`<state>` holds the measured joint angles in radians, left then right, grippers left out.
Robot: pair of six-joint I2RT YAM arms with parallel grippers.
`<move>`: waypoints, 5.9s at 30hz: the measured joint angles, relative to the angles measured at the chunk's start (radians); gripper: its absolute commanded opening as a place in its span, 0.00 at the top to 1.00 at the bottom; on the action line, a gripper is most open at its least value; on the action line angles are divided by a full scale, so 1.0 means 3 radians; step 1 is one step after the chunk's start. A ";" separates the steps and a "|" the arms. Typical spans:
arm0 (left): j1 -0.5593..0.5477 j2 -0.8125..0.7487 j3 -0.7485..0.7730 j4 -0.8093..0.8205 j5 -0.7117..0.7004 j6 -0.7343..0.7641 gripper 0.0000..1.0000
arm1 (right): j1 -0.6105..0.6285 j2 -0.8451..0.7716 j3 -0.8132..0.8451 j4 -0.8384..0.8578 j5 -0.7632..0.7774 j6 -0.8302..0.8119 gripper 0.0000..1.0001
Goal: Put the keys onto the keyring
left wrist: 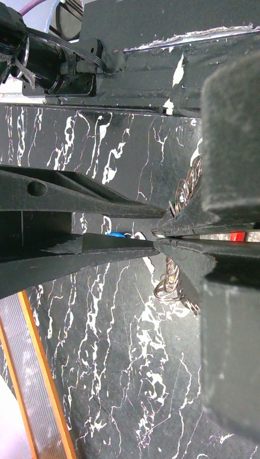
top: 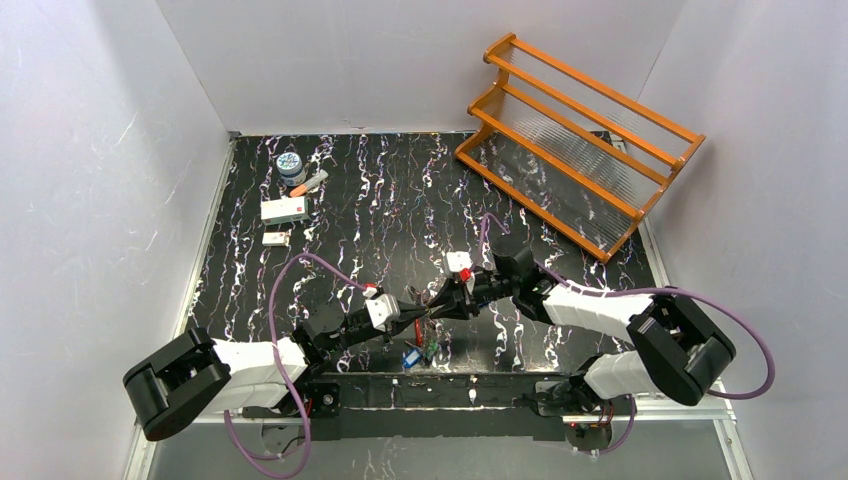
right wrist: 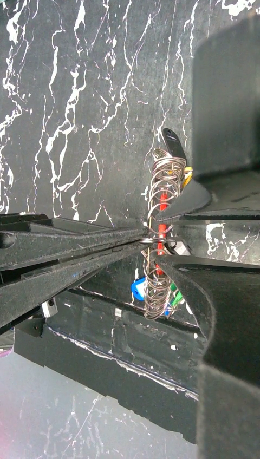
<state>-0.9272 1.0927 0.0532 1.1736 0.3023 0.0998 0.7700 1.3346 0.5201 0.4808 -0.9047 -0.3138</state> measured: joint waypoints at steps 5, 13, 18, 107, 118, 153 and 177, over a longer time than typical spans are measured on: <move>0.0000 0.0000 0.0000 0.0000 0.0001 0.0000 1.00 | 0.0019 0.0078 0.0001 0.0081 0.0017 0.0074 0.99; 0.0000 0.0004 -0.0001 -0.0006 -0.0025 0.0009 0.95 | 0.0025 0.0099 0.0120 -0.0178 0.0106 -0.0036 0.99; 0.0000 0.0076 -0.0003 -0.0008 -0.0062 0.0041 0.82 | 0.0056 0.0086 0.0256 -0.0633 0.0304 -0.0256 0.99; -0.0014 0.0296 0.0080 0.0028 -0.0022 0.0088 1.00 | -0.0278 0.0332 -0.0006 -0.0089 -0.0281 0.0281 0.96; -0.0014 0.0290 0.0066 0.0048 -0.0022 0.0074 1.00 | -0.0276 0.0557 0.0088 0.0046 -0.0374 0.0399 0.99; -0.0014 0.0192 -0.0095 0.0031 -0.0011 0.0036 1.00 | 0.0163 0.0935 0.0511 -0.0393 0.0098 0.0039 0.87; -0.0014 -0.0050 -0.0144 0.0200 -0.0111 0.0025 1.00 | 0.0074 -0.0296 -0.0146 -0.0348 0.0687 -0.0251 0.40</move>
<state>-0.9314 1.0779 0.0101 1.2335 0.2691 0.1074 0.7921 1.2457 0.4763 0.3763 -0.6987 -0.3889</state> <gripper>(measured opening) 0.010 0.459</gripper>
